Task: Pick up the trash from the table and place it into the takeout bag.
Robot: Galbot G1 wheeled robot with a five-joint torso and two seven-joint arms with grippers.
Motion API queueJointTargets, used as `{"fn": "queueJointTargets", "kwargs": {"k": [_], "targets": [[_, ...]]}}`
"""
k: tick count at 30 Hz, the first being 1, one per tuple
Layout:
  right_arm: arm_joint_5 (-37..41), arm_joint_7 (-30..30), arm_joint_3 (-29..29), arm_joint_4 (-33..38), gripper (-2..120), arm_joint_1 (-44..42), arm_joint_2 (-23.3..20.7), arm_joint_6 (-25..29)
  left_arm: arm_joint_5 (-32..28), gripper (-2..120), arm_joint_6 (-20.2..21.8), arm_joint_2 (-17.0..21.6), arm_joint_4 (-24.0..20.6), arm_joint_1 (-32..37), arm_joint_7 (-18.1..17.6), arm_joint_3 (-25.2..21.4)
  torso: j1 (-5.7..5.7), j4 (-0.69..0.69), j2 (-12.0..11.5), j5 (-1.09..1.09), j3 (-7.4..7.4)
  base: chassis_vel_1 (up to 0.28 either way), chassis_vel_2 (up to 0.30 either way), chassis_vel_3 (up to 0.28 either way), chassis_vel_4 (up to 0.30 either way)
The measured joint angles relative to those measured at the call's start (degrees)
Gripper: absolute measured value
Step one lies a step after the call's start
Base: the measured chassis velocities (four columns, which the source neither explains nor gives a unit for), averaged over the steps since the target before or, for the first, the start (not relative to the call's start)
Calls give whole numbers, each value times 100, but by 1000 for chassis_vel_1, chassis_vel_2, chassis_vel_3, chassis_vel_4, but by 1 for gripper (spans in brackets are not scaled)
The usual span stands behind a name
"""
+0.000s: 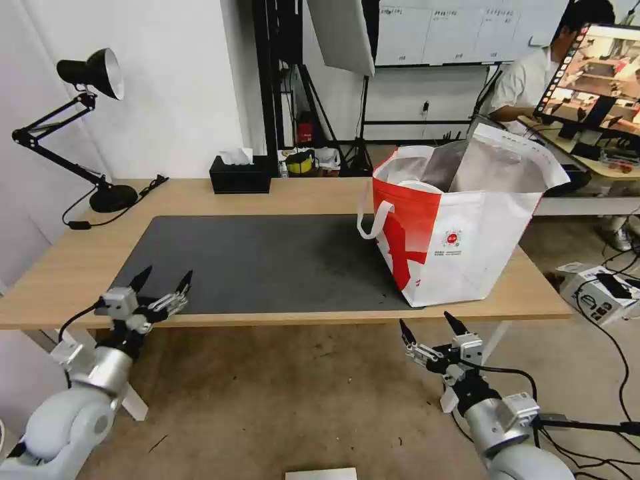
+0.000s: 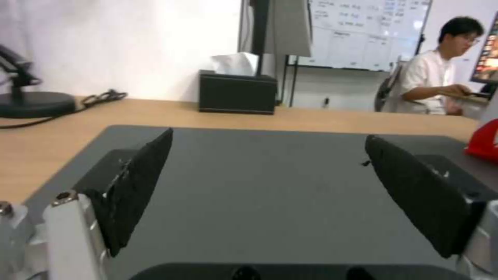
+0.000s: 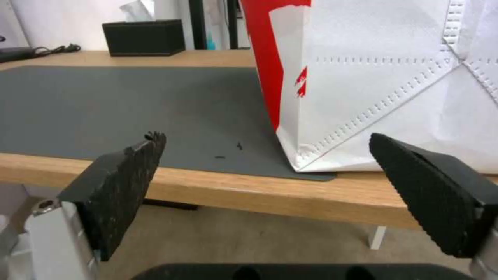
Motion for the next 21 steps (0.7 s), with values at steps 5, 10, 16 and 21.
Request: {"fn": "queueJointTargets", "kwargs": {"k": [5,10,16,21], "targets": [[0,0,0,0,100,0,0,0,102,100,-199,-272,45,407,170,-306,0,0,0,-1,0,0,0,0,0],[0,0,0,0,100,0,0,0,138,100,-370,-441,143,629,318,-410,0,0,0,-1,0,0,0,0,0],[0,0,0,0,100,0,0,0,205,100,-452,-568,201,729,425,-403,0,0,0,0,0,0,0,0,0],[0,0,0,0,100,0,0,0,251,100,-452,-608,202,736,443,-384,0,0,0,0,0,0,0,0,0]]}}
